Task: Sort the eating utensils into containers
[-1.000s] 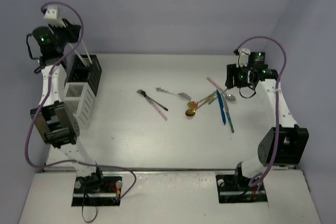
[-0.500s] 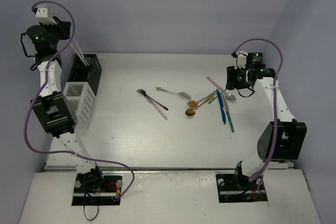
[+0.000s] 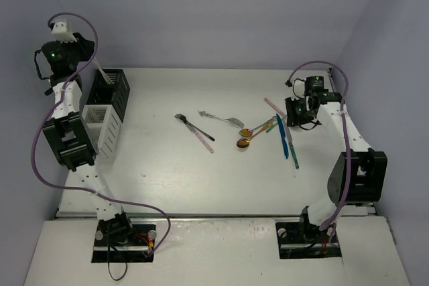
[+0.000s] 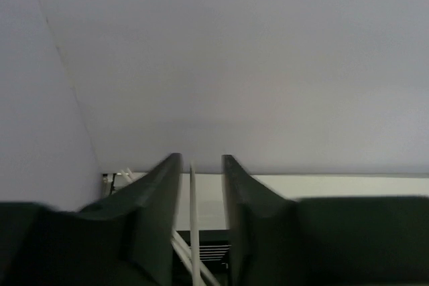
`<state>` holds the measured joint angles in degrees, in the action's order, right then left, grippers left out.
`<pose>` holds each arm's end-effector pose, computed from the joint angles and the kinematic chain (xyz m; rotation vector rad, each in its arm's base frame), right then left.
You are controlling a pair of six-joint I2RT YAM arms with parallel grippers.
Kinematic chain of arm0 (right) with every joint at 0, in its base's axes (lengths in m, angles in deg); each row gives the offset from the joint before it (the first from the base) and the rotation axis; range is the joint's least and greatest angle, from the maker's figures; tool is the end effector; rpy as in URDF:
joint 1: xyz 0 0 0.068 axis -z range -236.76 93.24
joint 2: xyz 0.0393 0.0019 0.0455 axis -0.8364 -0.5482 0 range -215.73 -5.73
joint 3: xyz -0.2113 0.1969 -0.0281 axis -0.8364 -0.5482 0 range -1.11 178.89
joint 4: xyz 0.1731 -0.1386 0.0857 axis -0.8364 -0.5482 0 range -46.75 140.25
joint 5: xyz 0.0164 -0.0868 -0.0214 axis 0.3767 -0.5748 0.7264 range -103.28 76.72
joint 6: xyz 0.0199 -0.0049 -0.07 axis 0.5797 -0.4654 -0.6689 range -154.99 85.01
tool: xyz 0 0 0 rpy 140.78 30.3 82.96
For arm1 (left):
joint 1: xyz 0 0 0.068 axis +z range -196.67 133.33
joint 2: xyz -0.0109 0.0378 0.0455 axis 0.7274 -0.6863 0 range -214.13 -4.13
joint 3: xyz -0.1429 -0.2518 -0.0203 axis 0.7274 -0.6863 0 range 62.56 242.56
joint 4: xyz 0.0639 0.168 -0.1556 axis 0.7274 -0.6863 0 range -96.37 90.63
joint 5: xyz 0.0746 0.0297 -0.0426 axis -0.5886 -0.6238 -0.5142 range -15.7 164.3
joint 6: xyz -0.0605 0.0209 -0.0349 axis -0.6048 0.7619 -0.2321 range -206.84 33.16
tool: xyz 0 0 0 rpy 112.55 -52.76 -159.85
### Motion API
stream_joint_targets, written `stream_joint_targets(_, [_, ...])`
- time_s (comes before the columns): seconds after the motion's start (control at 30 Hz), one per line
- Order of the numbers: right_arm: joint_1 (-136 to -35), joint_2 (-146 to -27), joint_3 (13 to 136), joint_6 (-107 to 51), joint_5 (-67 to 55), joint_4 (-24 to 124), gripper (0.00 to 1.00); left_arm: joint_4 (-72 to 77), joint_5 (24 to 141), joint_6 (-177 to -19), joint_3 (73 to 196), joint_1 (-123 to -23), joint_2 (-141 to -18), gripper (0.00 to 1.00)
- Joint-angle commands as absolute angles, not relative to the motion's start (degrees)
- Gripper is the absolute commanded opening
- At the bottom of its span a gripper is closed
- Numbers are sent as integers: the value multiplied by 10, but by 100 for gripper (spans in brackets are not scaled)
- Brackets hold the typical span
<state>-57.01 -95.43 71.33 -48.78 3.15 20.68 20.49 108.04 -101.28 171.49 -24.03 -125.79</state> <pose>0.3363 0.0187 0.2912 -0.4208 2.3192 0.2277 0.4918 0.1685 0.3791 0.0109 1.4749 -0.3089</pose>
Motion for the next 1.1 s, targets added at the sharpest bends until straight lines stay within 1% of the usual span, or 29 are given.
stream_joint_targets(0.0, [-582,-953,697,-506,5,176,20,251,1078,-989,1706,-237,-1201,38])
stream_joint_targets(0.1, [-582,-956,678,-512,-5,158,19,251,1071,-978,1689,-237,-1180,56])
stream_joint_targets(0.13, [-582,-958,672,-515,-14,147,19,251,1067,-975,1684,-237,-1171,60])
stream_joint_targets(0.2, [-581,-963,666,-525,-24,132,16,250,1063,-971,1670,-238,-1144,62])
stream_joint_targets(0.33, [-577,-966,652,-544,-46,93,10,250,1068,-945,1631,-242,-1078,63])
stream_joint_targets(0.47, [-576,-975,651,-557,-51,65,8,250,1079,-921,1591,-246,-1029,63])
stream_joint_targets(0.6, [-576,-1010,651,-580,-37,29,6,250,1082,-878,1542,-251,-978,63])
stream_joint_targets(0.77, [-576,-1047,643,-605,-34,-4,11,250,1081,-851,1505,-253,-952,63])
stream_joint_targets(0.8, [-577,-1054,638,-605,-35,-3,14,250,1080,-846,1503,-253,-948,64])
stream_joint_targets(0.87, [-578,-1062,637,-604,-37,-3,17,249,1076,-842,1499,-253,-946,63])
stream_joint_targets(1.07, [-589,-1084,637,-602,-46,3,20,250,1068,-841,1497,-253,-946,64])
